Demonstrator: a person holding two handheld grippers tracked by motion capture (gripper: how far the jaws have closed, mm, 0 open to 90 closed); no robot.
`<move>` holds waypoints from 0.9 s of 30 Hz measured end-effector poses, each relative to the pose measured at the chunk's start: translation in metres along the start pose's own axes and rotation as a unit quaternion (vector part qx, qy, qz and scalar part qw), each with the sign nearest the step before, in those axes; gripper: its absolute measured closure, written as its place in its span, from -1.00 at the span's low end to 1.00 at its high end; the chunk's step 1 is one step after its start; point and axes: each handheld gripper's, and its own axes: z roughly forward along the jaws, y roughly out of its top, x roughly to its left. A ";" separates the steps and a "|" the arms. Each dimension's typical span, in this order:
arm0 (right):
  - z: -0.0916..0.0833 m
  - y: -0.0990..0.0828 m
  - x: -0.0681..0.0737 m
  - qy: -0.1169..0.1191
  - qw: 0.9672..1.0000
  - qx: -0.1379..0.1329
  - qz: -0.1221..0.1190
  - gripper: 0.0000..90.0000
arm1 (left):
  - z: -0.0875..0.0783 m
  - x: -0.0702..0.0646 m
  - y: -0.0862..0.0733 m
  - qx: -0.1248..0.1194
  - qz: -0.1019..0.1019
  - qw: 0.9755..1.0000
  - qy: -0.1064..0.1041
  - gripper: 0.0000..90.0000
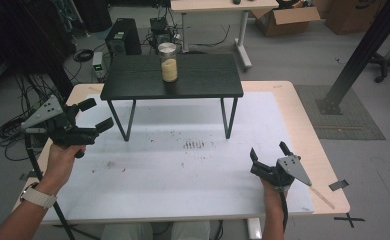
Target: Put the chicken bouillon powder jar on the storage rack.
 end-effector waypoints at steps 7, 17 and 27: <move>-0.001 0.000 0.001 -0.001 1.000 -0.006 -0.003 -1.00 | -0.005 0.005 -0.024 -0.006 -0.010 1.000 0.010 -0.98; 0.000 0.000 0.001 0.000 1.000 -0.002 -0.003 -1.00 | -0.012 0.013 -0.058 -0.007 -0.029 0.999 0.036 -0.97; 0.000 0.000 0.001 -0.001 1.000 0.000 -0.005 -1.00 | -0.011 0.014 -0.101 -0.003 -0.036 0.997 0.073 -0.96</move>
